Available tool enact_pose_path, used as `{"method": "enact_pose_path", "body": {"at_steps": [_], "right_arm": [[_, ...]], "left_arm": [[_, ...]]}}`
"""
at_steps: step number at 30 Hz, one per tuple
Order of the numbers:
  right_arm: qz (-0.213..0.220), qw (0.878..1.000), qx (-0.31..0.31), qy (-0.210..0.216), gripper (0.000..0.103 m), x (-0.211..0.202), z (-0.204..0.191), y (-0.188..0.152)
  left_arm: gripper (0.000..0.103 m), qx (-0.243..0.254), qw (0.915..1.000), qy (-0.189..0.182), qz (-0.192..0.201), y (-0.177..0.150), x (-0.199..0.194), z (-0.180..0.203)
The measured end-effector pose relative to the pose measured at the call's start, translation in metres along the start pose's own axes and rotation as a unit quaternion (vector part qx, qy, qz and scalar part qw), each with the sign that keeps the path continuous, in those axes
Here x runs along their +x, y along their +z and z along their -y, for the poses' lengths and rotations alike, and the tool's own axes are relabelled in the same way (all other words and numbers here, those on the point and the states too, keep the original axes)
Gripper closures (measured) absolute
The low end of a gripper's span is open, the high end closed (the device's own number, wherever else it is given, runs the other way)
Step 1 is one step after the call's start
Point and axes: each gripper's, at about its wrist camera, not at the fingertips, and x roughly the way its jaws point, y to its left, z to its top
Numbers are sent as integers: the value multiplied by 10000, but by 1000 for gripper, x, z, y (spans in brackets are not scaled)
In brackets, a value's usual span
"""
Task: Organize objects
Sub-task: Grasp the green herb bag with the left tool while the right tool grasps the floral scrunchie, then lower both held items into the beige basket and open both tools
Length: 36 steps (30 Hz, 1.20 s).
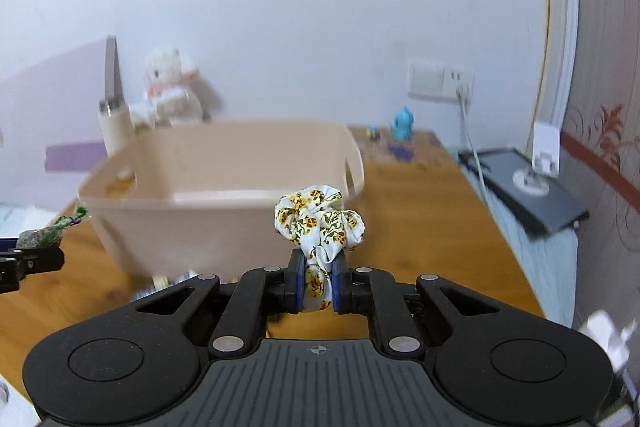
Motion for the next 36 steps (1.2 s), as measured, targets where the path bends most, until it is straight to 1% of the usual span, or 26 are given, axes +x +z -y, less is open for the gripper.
{"method": "enact_pose_path", "body": {"at_steps": [3, 6, 10, 14, 18, 21, 22, 23, 24, 25, 27, 28, 29, 32, 34, 36], "right_arm": [[187, 9998, -3, 86, 91, 1, -4, 19], [276, 9995, -92, 120, 91, 12, -12, 37], [258, 9993, -202, 190, 91, 36, -23, 52], [75, 9994, -270, 212, 91, 62, -31, 58], [-116, 9991, -338, 219, 90, 81, -35, 58], [-276, 9988, -356, 216, 87, 91, -35, 57], [-322, 9985, -377, 212, 78, 92, -35, 57], [-349, 9984, -405, 187, 66, 93, -35, 56], [-346, 9983, -432, 166, 63, 92, -35, 56], [-340, 9983, -449, 146, 58, 91, -35, 56], [-278, 9985, -459, 97, 52, 85, -35, 56], [-235, 9986, -460, 87, 47, 81, -35, 56], [-204, 9987, -459, 98, 40, 76, -34, 56], [-144, 9989, -430, 117, 31, 63, -31, 55], [-124, 9989, -441, 95, 29, 54, -30, 53], [-97, 9989, -443, 84, 26, 44, -29, 49]], "left_arm": [[63, 81, 9997, -4, 211, 23, 1, 3], [63, 117, 9991, -5, 399, 44, 10, 6], [63, 100, 9990, -9, 429, 65, 36, 14], [63, 295, 9993, 67, 234, 75, 72, 25], [63, 374, 9992, 71, -114, 76, 109, 33], [63, 430, 9986, 101, -282, 70, 122, 36], [63, 437, 9986, 81, -297, 70, 123, 37], [61, 428, 9986, 57, -300, 68, 122, 37], [59, 416, 9987, 43, -306, 68, 120, 37], [57, 397, 9987, 52, -305, 67, 117, 37], [42, 375, 9988, 140, -269, 67, 110, 36], [38, 389, 9989, 156, -212, 66, 105, 37], [31, 422, 9988, 156, -180, 67, 100, 37], [28, 548, 9982, 216, -129, 65, 85, 40], [27, 591, 9977, 308, -138, 61, 74, 40], [21, 572, 9979, 288, -135, 56, 63, 39]]}}
